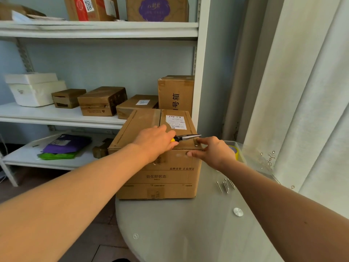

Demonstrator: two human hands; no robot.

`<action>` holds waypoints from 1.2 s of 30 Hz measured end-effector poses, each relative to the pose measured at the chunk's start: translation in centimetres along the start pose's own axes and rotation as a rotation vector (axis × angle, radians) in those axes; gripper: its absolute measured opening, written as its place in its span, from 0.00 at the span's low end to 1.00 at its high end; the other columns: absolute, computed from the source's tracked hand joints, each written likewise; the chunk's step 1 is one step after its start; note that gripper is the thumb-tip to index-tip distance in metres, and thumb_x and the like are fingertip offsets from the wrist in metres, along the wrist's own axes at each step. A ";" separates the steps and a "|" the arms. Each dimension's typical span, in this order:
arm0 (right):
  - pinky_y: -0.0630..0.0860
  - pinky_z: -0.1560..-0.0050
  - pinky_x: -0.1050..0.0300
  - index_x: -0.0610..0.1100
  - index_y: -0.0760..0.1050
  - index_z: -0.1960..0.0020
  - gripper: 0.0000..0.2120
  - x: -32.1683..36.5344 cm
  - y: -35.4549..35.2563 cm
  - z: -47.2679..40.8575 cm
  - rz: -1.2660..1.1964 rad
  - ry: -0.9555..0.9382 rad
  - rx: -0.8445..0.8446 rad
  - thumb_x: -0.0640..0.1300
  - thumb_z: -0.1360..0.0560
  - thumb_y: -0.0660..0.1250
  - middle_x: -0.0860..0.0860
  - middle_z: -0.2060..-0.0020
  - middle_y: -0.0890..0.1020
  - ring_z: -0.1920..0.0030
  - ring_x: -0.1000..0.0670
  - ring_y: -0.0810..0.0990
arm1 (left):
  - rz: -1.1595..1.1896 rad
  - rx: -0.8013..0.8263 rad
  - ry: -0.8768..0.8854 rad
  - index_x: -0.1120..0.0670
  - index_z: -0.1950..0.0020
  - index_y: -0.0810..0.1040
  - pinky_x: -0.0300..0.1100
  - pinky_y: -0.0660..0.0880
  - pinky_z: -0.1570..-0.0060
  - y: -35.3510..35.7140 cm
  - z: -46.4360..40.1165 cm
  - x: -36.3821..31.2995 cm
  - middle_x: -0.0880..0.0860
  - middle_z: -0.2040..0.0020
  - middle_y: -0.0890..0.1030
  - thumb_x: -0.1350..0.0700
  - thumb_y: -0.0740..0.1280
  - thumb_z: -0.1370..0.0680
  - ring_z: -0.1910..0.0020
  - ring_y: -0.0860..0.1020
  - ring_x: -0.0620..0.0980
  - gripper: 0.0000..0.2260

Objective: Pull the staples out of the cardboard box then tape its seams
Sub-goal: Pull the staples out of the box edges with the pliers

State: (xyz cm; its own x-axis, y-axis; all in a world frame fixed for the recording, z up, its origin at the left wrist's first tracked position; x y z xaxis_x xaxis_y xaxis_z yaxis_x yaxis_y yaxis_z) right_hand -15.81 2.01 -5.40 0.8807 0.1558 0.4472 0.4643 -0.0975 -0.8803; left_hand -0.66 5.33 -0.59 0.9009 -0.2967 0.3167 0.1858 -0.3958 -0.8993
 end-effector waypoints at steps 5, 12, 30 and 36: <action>0.81 0.51 0.49 0.52 0.68 0.29 0.37 -0.2 -0.1 -0.1 -0.078 -0.008 0.028 0.66 0.35 0.70 0.52 0.45 0.81 0.47 0.49 0.80 | -0.014 0.075 0.076 0.49 0.30 0.64 0.43 0.73 0.55 0.5 0.3 0.3 0.55 0.39 0.68 0.41 0.53 0.20 0.42 0.70 0.51 0.21; 0.80 0.51 0.49 0.51 0.70 0.30 0.37 -0.4 -0.3 -0.3 -0.089 -0.022 0.051 0.65 0.35 0.71 0.52 0.47 0.82 0.48 0.49 0.80 | -0.054 0.144 0.108 0.48 0.28 0.62 0.44 0.72 0.53 0.6 -0.6 0.9 0.55 0.40 0.68 0.40 0.53 0.20 0.41 0.69 0.52 0.23; 0.81 0.48 0.46 0.51 0.71 0.31 0.37 -0.6 0.0 -0.7 -0.207 0.029 0.141 0.61 0.36 0.74 0.51 0.51 0.82 0.58 0.51 0.84 | 0.059 0.202 0.048 0.47 0.30 0.67 0.43 0.69 0.54 1.0 -0.3 1.0 0.55 0.42 0.69 0.40 0.52 0.20 0.43 0.70 0.53 0.21; 0.80 0.48 0.46 0.50 0.70 0.30 0.36 -0.2 0.0 -0.6 -0.212 0.034 0.151 0.60 0.36 0.74 0.50 0.50 0.82 0.57 0.51 0.84 | 0.145 0.166 0.040 0.47 0.32 0.68 0.41 0.65 0.58 1.0 0.3 1.5 0.52 0.47 0.68 0.41 0.52 0.20 0.48 0.68 0.49 0.20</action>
State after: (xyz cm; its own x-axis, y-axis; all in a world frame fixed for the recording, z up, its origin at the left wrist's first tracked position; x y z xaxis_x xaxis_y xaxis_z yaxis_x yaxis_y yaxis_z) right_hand -15.95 1.43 -5.36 0.7692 0.1239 0.6269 0.6217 0.0818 -0.7790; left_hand 1.02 4.72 -1.13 0.9074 -0.3751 0.1894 0.1208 -0.1987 -0.9726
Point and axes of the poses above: each hand's wrist, its own z-axis away from the middle knuckle, its own y-axis out of the palm, x = y × z, the point moved 7 cm from there along -z, towards the middle knuckle
